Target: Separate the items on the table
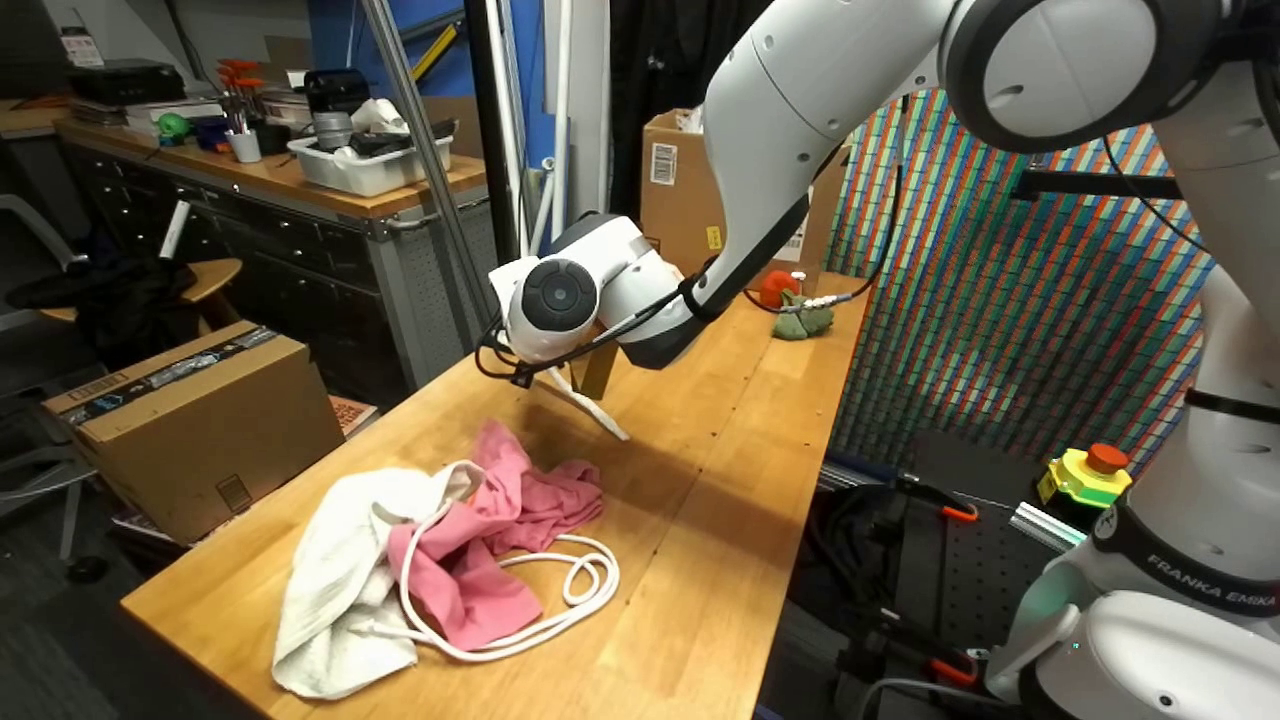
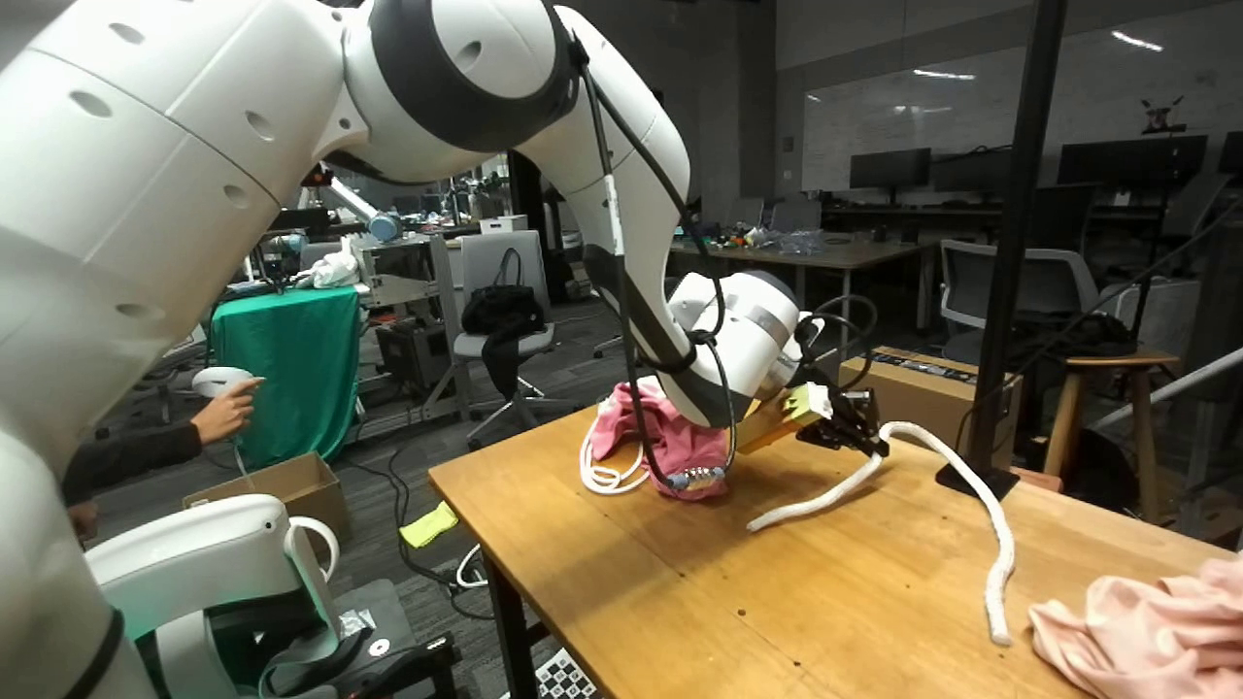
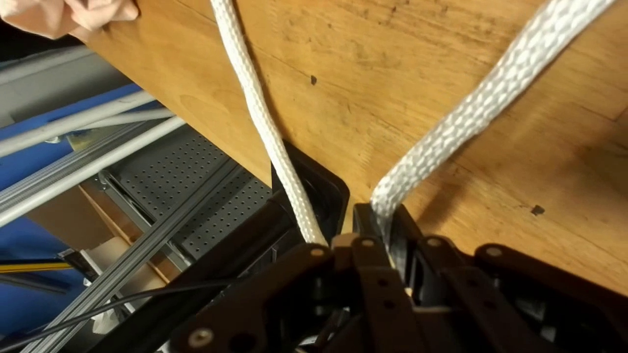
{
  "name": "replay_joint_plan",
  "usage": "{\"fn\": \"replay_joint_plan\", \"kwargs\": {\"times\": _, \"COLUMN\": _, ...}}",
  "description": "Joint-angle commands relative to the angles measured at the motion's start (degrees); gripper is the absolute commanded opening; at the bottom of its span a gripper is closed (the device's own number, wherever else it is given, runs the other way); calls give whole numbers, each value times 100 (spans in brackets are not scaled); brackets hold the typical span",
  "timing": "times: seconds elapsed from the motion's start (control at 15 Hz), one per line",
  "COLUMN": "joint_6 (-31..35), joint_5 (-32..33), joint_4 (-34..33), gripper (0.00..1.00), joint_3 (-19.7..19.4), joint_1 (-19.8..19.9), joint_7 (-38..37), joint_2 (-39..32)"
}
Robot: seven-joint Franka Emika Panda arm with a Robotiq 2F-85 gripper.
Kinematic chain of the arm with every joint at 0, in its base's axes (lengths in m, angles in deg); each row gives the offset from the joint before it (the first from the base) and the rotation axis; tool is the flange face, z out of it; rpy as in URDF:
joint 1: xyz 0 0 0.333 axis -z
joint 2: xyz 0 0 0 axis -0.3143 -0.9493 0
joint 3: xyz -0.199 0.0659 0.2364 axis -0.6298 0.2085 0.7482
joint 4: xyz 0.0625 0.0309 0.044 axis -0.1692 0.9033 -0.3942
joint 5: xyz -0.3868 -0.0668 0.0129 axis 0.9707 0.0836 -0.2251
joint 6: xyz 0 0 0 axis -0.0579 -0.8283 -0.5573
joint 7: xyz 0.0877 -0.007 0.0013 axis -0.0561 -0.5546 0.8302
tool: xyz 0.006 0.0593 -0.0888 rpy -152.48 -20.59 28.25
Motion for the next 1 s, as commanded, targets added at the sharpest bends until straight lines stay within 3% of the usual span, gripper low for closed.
{"fn": "replay_joint_plan", "kwargs": {"times": 0.0, "joint_6": 72, "joint_5": 96, "joint_4": -81, "gripper": 38, "joint_3": -58, "joint_1": 19, "joint_7": -150, "joint_2": -3}}
{"fn": "replay_joint_plan", "kwargs": {"times": 0.13, "joint_6": 70, "joint_5": -26, "joint_4": -40, "gripper": 46, "joint_3": -27, "joint_1": 70, "joint_7": -32, "joint_2": 22}}
{"fn": "replay_joint_plan", "kwargs": {"times": 0.2, "joint_6": -57, "joint_5": 57, "joint_4": -8, "gripper": 55, "joint_3": 336, "joint_1": 367, "joint_7": 46, "joint_2": 95}}
{"fn": "replay_joint_plan", "kwargs": {"times": 0.6, "joint_6": -85, "joint_5": -858, "joint_4": 329, "gripper": 99, "joint_3": 930, "joint_1": 866, "joint_7": 838, "joint_2": 405}}
{"fn": "replay_joint_plan", "kwargs": {"times": 0.93, "joint_6": -132, "joint_5": -2604, "joint_4": 1221, "gripper": 100, "joint_3": 1324, "joint_1": 1069, "joint_7": 2296, "joint_2": 1289}}
